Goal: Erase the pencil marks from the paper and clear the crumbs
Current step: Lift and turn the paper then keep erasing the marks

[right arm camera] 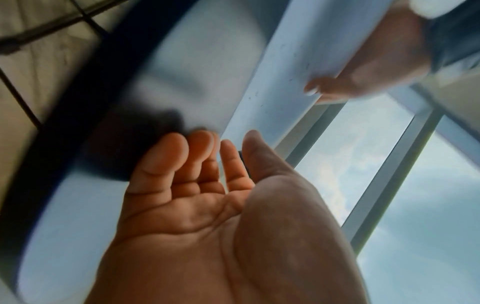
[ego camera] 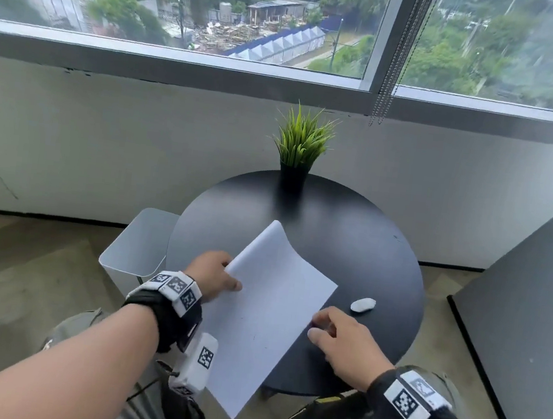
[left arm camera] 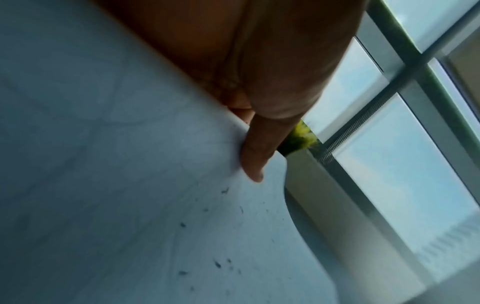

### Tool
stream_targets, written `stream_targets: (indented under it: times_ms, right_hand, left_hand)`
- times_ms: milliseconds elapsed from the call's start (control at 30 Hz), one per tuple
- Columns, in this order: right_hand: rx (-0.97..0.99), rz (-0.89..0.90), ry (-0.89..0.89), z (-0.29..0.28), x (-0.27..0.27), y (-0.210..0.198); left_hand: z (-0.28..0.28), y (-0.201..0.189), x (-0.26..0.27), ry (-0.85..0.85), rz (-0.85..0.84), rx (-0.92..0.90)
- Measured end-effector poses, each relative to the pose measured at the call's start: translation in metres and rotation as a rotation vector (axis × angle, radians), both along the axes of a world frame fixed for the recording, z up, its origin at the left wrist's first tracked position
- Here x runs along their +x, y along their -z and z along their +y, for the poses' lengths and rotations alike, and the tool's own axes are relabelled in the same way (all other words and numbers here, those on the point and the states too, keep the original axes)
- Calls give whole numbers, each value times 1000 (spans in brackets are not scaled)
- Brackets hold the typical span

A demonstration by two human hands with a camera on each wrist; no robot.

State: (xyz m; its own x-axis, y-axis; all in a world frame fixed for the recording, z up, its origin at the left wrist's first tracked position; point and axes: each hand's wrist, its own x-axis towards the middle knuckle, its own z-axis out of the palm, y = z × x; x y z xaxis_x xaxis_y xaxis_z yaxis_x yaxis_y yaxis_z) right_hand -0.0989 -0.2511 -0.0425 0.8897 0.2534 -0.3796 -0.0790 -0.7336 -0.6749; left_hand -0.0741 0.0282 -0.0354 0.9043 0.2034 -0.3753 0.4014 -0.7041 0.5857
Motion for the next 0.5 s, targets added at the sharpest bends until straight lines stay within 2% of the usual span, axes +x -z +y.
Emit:
stream_targets:
  times_ms: [133, 200, 300, 500]
  right_hand:
    - [348, 165, 279, 13, 21, -9]
    - [563, 203, 371, 20, 33, -21]
    - [734, 218, 355, 29, 52, -45]
    - [774, 143, 294, 36, 80, -89]
  left_hand:
    - [13, -18, -17, -192, -200, -648]
    - [16, -29, -23, -190, -241, -940]
    - [16, -47, -25, -111, -314, -1119]
    - [14, -73, -19, -94, -460, -1248]
